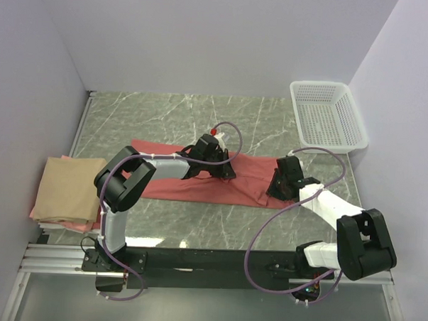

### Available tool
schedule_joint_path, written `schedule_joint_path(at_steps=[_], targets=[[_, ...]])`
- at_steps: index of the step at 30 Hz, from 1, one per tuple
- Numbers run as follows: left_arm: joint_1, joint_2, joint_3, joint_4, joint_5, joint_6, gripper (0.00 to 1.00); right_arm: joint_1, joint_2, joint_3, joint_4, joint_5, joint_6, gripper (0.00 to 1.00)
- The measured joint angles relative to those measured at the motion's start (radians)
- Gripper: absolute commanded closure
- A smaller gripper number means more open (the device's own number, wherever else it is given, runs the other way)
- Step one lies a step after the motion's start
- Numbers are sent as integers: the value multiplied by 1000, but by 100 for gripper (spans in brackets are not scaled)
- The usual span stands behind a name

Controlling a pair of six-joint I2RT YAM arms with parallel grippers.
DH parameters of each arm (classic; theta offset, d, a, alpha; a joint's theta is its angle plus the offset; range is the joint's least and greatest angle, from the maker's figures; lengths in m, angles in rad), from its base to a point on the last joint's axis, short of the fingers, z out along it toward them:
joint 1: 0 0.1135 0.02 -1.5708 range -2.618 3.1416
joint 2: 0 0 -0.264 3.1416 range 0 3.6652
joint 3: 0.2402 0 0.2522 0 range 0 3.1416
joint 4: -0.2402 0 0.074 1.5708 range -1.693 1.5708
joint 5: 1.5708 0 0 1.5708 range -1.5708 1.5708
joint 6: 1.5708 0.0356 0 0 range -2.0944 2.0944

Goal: Fold and stack the t-shirts
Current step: Fold the tshirt

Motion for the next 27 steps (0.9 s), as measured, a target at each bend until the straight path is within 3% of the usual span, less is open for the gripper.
schedule_joint_path(at_steps=[3,6,14,27], targets=[[0,0,0,2,1,0,89,0,2,8,-5,-2,6,89],[0,0,0,3,3,0,88,1,-12,21,-16,-3,9,94],[0,0,-18,32,11,-9,85,2,-127,79,-79,10,6,96],[0,0,-23,77,-28,-53,80,4,-95,154,-114,108,-13,97]])
